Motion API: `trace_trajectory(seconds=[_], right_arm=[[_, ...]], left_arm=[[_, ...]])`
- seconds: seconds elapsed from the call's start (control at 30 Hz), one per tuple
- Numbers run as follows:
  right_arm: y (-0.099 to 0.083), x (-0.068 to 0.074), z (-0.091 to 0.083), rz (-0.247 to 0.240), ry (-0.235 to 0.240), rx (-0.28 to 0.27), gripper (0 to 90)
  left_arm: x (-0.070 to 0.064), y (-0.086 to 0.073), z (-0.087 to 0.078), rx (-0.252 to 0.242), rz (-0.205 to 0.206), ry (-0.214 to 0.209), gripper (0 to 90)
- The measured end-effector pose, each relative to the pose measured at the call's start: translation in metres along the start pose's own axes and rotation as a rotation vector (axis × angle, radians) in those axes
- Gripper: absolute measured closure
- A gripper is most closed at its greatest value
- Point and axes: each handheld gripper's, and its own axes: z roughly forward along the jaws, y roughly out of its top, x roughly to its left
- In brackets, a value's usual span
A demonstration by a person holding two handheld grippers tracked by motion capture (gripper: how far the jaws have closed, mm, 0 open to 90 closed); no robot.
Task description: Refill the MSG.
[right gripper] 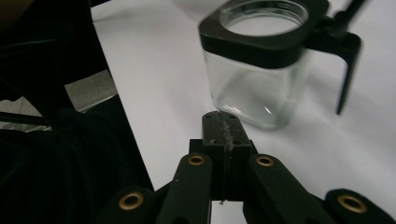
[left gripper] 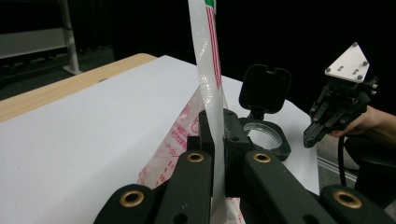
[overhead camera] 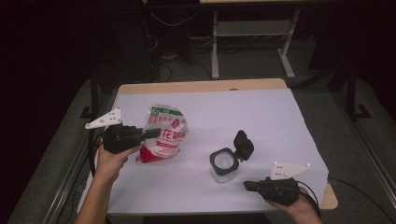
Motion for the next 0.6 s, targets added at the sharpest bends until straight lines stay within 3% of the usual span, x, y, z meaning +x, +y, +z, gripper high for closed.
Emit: trace_trajectory(seconds=[0.23,0.6], right_arm=[[0.016,0.009,0.011,-0.022,0.039,-0.014,89.9],[0.049,0.021,0.031,-0.061,0.035,-0.078,89.9]], left_arm=[[-0.002,0.002,0.004,0.003,-0.002,-0.017,90.0],[-0.006,0.006,0.003,-0.014,0.002,-0.037,90.0]])
